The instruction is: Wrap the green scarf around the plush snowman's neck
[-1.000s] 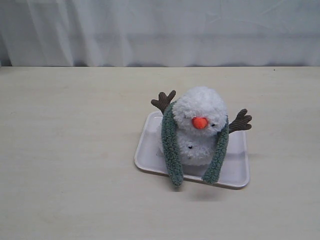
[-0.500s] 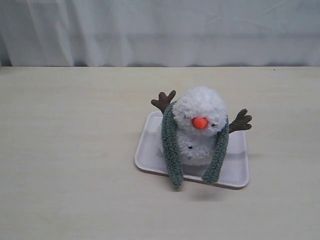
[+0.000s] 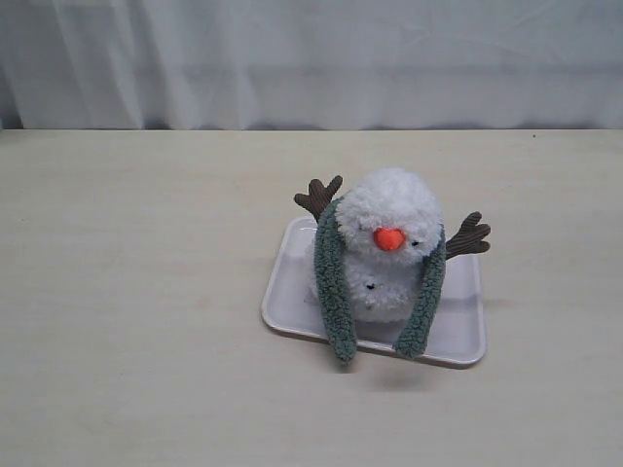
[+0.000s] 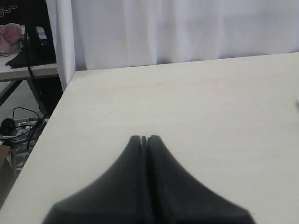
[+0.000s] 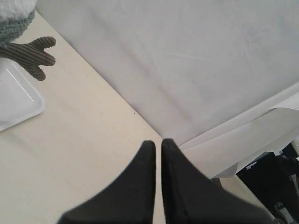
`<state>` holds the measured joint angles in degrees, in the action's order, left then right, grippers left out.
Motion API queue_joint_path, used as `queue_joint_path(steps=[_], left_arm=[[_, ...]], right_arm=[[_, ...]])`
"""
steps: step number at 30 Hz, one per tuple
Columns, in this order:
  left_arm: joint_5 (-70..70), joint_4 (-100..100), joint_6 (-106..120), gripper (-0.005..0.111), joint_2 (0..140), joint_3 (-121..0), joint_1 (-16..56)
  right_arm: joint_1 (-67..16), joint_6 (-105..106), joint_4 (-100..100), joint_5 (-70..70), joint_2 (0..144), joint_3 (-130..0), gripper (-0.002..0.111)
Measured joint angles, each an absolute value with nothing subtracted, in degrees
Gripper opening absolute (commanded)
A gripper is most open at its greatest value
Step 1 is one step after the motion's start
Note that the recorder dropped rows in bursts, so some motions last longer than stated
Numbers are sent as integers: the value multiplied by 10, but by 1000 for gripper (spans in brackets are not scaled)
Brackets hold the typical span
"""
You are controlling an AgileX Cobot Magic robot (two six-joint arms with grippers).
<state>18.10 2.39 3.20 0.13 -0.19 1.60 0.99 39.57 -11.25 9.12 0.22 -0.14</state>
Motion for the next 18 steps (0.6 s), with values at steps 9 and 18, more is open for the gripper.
queue_joint_path(steps=[9, 18], left_arm=[[181, 24, 32, 0, 1, -2, 16], [181, 24, 32, 0, 1, -2, 16]], right_arm=[[10, 396, -111, 200, 2, 0, 4], [10, 395, -111, 205, 2, 0, 4]])
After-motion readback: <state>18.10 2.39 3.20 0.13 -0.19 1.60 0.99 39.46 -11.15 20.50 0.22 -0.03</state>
